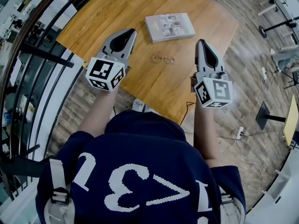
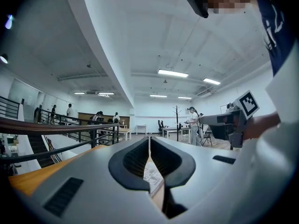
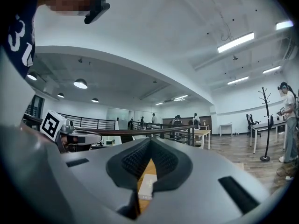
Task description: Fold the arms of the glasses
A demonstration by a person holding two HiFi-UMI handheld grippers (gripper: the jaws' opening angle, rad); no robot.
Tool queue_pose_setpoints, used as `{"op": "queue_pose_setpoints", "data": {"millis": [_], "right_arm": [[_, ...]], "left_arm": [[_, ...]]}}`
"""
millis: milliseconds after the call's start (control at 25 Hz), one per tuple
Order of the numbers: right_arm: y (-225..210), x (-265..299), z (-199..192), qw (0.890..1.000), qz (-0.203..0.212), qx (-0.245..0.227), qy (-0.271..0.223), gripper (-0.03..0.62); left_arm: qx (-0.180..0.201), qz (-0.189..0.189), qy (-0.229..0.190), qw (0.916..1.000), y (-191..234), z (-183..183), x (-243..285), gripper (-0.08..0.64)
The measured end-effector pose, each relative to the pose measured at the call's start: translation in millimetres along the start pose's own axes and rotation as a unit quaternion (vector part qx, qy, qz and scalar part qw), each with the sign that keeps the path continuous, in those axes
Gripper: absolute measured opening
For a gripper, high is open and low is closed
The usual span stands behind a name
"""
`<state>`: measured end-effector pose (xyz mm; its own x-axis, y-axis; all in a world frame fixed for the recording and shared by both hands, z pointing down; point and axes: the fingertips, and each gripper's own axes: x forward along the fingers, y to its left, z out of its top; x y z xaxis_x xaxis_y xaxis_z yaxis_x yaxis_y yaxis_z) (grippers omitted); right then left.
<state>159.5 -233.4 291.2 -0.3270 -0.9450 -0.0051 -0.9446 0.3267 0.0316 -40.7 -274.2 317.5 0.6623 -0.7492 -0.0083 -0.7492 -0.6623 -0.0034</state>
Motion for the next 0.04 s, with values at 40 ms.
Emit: {"op": "queue_pose_setpoints", "data": {"millis": [40], "right_arm": [[0.5,0.4,-0.5,1.0,0.002,0.001,0.002,0.025]], "left_arm": [[0.0,0.0,0.0,1.0,-0.3,-0.2,0.5,0.024]]}}
